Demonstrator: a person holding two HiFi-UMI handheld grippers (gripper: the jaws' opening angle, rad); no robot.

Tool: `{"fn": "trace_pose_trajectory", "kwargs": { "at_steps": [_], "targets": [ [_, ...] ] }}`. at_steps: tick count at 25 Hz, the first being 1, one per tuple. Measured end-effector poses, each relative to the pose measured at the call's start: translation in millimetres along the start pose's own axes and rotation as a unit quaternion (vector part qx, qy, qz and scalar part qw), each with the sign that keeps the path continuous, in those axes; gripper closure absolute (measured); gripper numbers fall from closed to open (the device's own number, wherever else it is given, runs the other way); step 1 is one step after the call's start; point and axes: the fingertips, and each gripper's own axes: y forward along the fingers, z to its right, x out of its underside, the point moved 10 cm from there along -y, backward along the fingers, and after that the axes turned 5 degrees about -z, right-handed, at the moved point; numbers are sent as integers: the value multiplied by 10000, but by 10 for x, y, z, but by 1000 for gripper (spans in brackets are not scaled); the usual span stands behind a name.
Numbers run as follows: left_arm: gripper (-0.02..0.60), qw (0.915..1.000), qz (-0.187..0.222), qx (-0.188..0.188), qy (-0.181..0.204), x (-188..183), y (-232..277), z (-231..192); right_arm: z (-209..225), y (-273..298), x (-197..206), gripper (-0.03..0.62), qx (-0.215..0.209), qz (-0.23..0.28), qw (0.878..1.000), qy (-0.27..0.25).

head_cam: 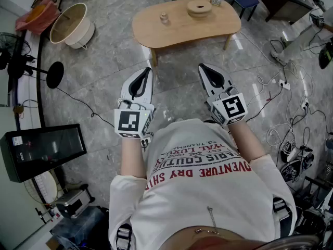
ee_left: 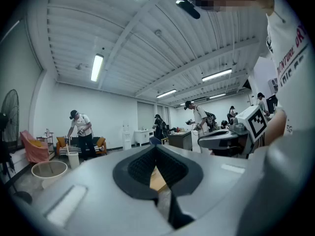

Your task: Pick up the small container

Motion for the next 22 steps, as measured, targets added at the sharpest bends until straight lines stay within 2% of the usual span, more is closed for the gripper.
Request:
{"fn": "trace_pose_trajectory", "kwargs": {
  "at_steps": [9,15,20,21,22],
  "targets": [
    [571,9999,-115,39,-17,64,13,-14,-62,50,24,599,-75,-43,10000,-15],
    [571,9999,0,125,-89,108,-14,-82,-129,109,36,598,-3,-23,10000,-43],
    [569,9997,-215,75,-131,243,1,-159,-163,169,59,597,4,-83,10000,-31],
    [536,9995,-208,164,-195,276,21,-165,-160,182,72,597,6,-121,9999,-9],
    [415,9991,-191,263,-273,300,50,-166,-151,193,84,597,16,-166,9999,21]
  ]
}}
